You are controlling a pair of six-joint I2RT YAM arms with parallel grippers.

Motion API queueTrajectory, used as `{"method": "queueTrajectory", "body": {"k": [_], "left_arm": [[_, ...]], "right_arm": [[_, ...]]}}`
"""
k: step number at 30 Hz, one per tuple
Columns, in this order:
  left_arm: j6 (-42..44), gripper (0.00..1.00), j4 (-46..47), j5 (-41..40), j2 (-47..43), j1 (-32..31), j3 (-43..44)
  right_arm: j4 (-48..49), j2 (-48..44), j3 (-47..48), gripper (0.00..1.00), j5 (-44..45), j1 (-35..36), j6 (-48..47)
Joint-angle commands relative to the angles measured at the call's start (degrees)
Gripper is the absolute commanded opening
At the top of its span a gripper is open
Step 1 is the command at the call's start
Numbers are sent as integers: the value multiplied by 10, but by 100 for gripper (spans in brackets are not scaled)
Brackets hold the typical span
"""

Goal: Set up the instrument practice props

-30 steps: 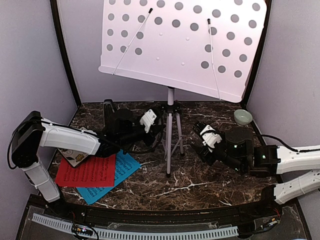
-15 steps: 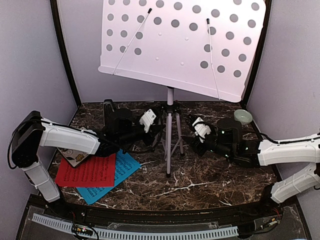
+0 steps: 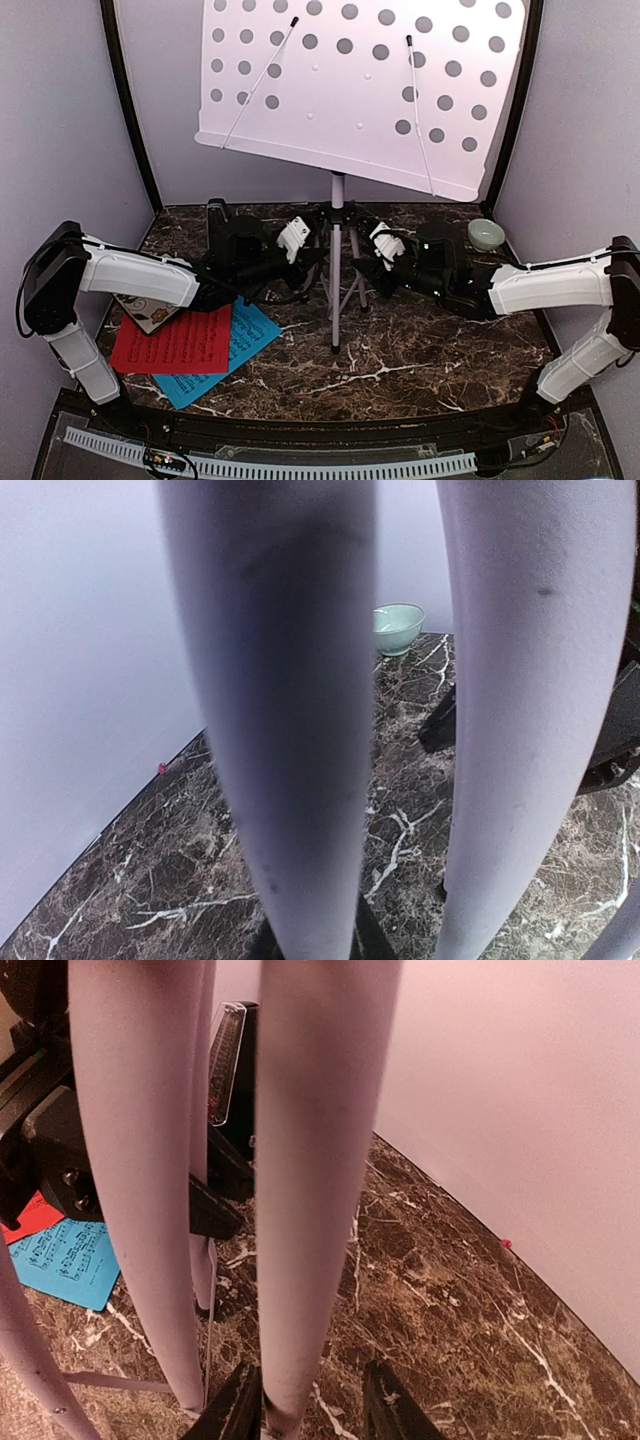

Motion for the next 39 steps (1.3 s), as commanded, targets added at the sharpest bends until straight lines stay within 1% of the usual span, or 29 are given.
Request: {"method": "queueTrajectory", "body": {"k": [1,7,14,15,21,26,31,35,39], "left_arm": [[67,0,-60,-23,21,10,-7],[69,0,-57,-22,22,12,-7],[96,0,-51,-17,10,24,-23],[101,0,-54,-17,8,25,-24],[124,0,-70,-4,0,53,-13],[148,0,-83,-2,24,78,18],[169,0,-74,-2,56,98,44],[192,0,-58,-16,86,108,67],[205,0,-36,-29,112,123,92]], "right_arm": [[37,23,34,33,-33,-7,0],[39,36,41,22,-36,-13,0],[22,17,38,1,-34,-38,-13],[12,16,43,0,-33,-42,-19],[-13,-4,45,0,-24,-76,-36],[-22,-7,53,0,-23,-115,-48],[-34,12,84,0,-16,-147,-74],[-32,29,107,0,-38,-187,-75],[-31,56,136,0,-43,-212,-92]]}}
